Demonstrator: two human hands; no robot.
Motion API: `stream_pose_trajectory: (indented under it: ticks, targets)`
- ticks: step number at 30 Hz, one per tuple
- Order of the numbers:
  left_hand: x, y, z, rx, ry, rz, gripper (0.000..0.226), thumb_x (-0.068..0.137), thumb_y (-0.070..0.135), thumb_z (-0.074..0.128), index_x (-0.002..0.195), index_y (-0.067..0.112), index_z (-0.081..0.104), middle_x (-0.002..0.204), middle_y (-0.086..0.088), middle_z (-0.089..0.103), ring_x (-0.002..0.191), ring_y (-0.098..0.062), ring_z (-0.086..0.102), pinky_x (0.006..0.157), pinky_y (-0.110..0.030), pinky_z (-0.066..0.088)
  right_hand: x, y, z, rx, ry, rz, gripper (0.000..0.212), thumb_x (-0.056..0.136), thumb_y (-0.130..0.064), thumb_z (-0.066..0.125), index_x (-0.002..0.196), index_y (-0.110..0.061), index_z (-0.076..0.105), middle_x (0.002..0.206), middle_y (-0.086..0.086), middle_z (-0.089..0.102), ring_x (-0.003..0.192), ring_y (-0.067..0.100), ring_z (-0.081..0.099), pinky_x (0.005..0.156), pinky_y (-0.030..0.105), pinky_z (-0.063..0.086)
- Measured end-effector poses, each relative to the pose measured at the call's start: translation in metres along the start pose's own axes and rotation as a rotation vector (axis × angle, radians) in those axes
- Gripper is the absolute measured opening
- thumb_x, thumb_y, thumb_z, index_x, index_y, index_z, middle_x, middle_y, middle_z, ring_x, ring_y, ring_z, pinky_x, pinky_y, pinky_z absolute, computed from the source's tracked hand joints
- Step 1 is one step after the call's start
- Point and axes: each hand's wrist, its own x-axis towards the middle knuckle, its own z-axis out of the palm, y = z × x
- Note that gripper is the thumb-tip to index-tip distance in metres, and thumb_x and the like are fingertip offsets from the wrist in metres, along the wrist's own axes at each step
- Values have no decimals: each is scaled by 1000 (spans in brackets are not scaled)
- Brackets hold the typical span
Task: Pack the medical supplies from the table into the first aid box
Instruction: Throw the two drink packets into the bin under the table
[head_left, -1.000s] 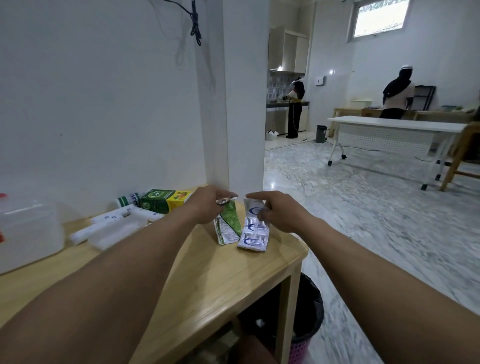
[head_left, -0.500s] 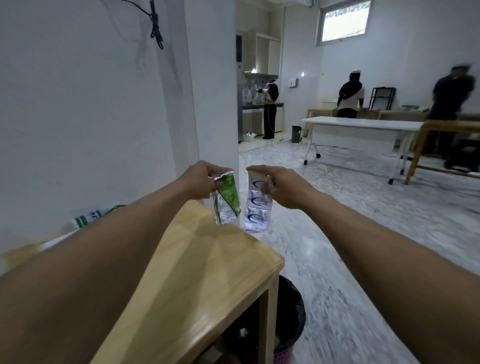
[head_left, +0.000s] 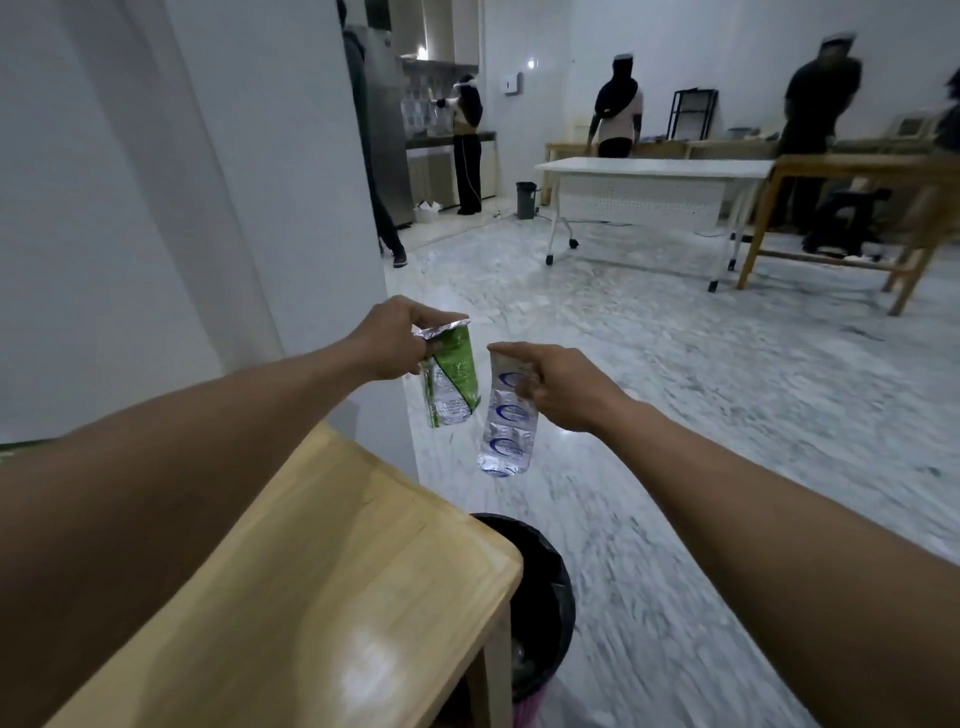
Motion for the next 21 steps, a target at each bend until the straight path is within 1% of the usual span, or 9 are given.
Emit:
stream_pose_trajectory:
  ticks: [2, 4, 7, 10, 12, 15, 18, 19, 21]
  targets:
    - [14, -14, 17, 52, -43, -11, 47, 90, 2, 60, 117, 39, 69, 118, 10, 64, 72, -14, 67, 65, -34, 61, 5, 20, 17, 1, -11, 39, 58, 93, -5, 53, 141, -38, 53, 126, 6, 65, 89, 12, 52, 70, 20, 37]
    - [26, -29, 35, 78, -105, -17, 44, 90, 1, 60, 117, 34, 71, 111, 11, 67, 67, -13, 63, 64, -33, 61, 8, 38, 36, 1, -37, 78, 59, 93, -5, 52, 141, -38, 53, 127, 6, 65, 89, 14, 54, 67, 19, 38]
    - [40, -49, 58, 114, -239, -18, 42, 87, 1, 65, 118, 29, 71, 109, 6, 72, 71, -19, 66, 63, -34, 61, 11, 63, 65, 1, -76, 125, 60, 92, -4, 52, 142, -37, 52, 133, 5, 63, 106, 23, 61, 72, 21, 40]
    - [52, -62, 77, 146, -373, -26, 47, 87, -3, 64, 122, 27, 69, 116, 4, 70, 85, -25, 71, 65, -38, 62, 16, 82, 88, -25, -142, 137, 61, 93, -4, 50, 144, -37, 49, 142, 6, 57, 117, 27, 59, 79, 27, 44]
    - [57, -66, 88, 165, -432, -30, 49, 87, -6, 60, 123, 27, 68, 117, 3, 69, 89, -25, 71, 63, -35, 62, 18, 89, 101, -33, -189, 154, 62, 93, -3, 48, 146, -36, 47, 143, 10, 56, 105, 29, 62, 74, 30, 46]
    - [60, -76, 105, 159, -507, -79, 46, 87, -6, 61, 121, 22, 69, 119, 0, 69, 92, -26, 70, 62, -33, 62, 19, 98, 119, -17, -216, 191, 63, 93, -2, 47, 146, -36, 47, 137, 11, 60, 85, 26, 57, 65, 29, 36]
    - [58, -86, 114, 154, -649, -180, 56, 84, -10, 64, 130, 22, 62, 121, -11, 68, 91, -27, 70, 68, -39, 62, 16, 107, 134, 12, -244, 210, 60, 95, -3, 46, 147, -33, 47, 101, 3, 64, 66, 11, 46, 58, 29, 37]
    - [57, -87, 115, 155, -693, -222, 65, 84, -11, 65, 138, 23, 54, 120, -15, 66, 84, -25, 70, 69, -39, 62, 15, 110, 138, 16, -266, 217, 59, 95, -5, 47, 146, -35, 47, 101, 1, 63, 68, 10, 50, 58, 23, 40]
    - [57, -86, 114, 181, -736, -274, 79, 82, -11, 69, 147, 24, 40, 118, -14, 63, 74, -19, 67, 69, -36, 60, 10, 114, 145, -16, -315, 233, 55, 96, -14, 50, 146, -36, 47, 111, 11, 65, 81, 21, 56, 57, 19, 40]
